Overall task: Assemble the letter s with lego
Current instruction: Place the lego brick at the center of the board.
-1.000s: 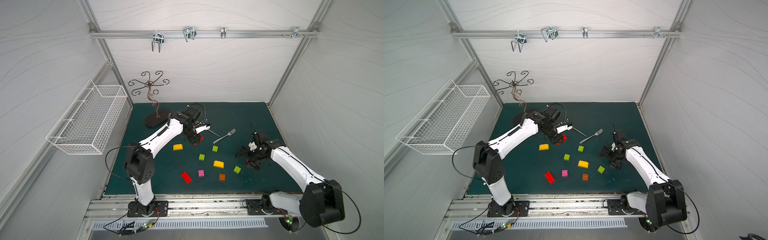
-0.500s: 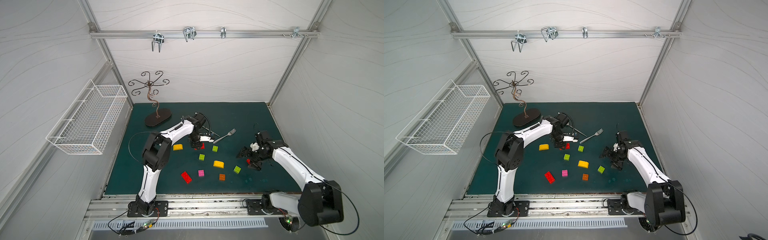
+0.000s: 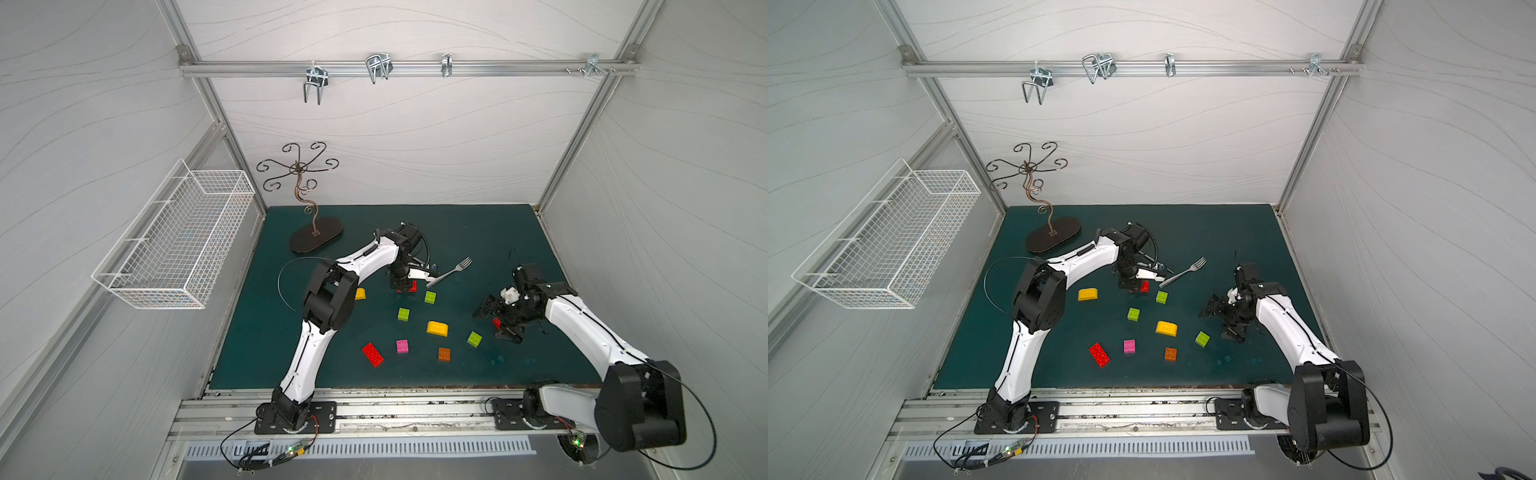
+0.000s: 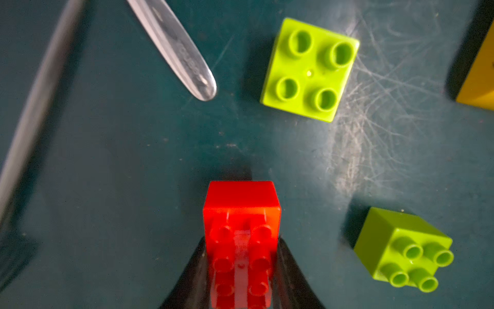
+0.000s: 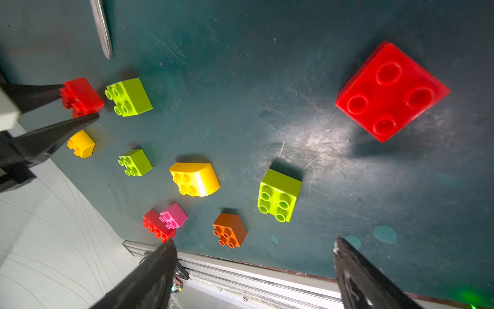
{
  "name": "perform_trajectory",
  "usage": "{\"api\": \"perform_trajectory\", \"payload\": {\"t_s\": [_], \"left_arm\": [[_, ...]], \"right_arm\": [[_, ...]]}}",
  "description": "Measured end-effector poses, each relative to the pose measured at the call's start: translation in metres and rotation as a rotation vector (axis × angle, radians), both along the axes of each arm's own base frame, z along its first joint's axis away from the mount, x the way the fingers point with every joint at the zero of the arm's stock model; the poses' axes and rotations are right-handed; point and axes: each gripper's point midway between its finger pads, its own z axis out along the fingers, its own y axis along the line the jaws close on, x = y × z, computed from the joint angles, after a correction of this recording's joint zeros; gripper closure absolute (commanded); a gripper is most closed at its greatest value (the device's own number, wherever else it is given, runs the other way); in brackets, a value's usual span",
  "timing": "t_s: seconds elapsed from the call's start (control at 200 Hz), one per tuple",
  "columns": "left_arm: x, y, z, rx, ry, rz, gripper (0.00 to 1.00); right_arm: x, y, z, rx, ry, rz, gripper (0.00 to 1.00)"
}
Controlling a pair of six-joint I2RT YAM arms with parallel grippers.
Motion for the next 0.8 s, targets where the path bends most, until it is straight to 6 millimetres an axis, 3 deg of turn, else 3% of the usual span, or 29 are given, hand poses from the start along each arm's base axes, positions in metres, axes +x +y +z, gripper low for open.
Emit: {"api": "perform_trajectory", "payload": {"t_s": [0.11,0.49,0.8], "left_arm": [[-0.003,0.003,-0.004,0.029,0.004,-0.017,0.75],[-0.009,0.001,-0.005,0.041,0.01,-0.043,0.53],[-0.01,0.0,-0.005,0.041,0.012,-0.042,0.17]], "right_arm": [[0.0,0.0,0.0,0.001,0.0,-0.001,0.08],[0.0,0.0,-0.002,0.004,0.008,-0.001,0.08],[0.001,-0.001,-0.002,0.003,0.008,-0.005,0.08]]}}
